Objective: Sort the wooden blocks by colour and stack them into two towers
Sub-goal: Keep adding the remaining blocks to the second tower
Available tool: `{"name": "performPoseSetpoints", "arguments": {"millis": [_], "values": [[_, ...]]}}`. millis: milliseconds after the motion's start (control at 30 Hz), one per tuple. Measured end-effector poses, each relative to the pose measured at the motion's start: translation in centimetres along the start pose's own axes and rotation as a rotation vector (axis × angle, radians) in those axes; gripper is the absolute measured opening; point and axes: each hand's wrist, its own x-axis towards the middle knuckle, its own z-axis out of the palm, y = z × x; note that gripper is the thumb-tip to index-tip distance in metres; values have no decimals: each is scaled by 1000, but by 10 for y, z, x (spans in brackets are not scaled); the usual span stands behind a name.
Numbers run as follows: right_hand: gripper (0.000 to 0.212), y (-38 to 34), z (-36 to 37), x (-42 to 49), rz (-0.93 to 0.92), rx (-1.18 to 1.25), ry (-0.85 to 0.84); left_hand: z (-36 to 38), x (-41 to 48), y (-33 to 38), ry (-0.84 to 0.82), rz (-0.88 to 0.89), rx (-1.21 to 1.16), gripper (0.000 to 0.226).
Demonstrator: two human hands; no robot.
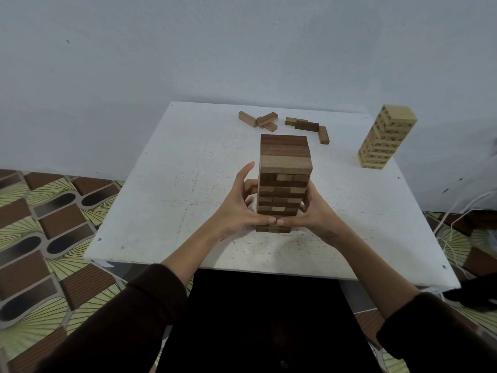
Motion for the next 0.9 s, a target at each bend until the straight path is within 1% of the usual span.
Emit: {"name": "performPoseSetpoints", "arguments": {"millis": [300, 467, 667, 900], "values": [[98, 0, 1, -2, -7, 7, 1, 0, 1, -2, -12, -2, -36, 116], [89, 3, 3, -4, 3, 6, -4, 2, 0, -9, -37, -25, -74, 122], [93, 2, 2, -4, 12, 12, 1, 3, 1, -12, -23, -37, -88, 120], [89, 0, 5, -6, 2, -21, -3, 5, 1, -20, -38, -45, -138, 118]]}}
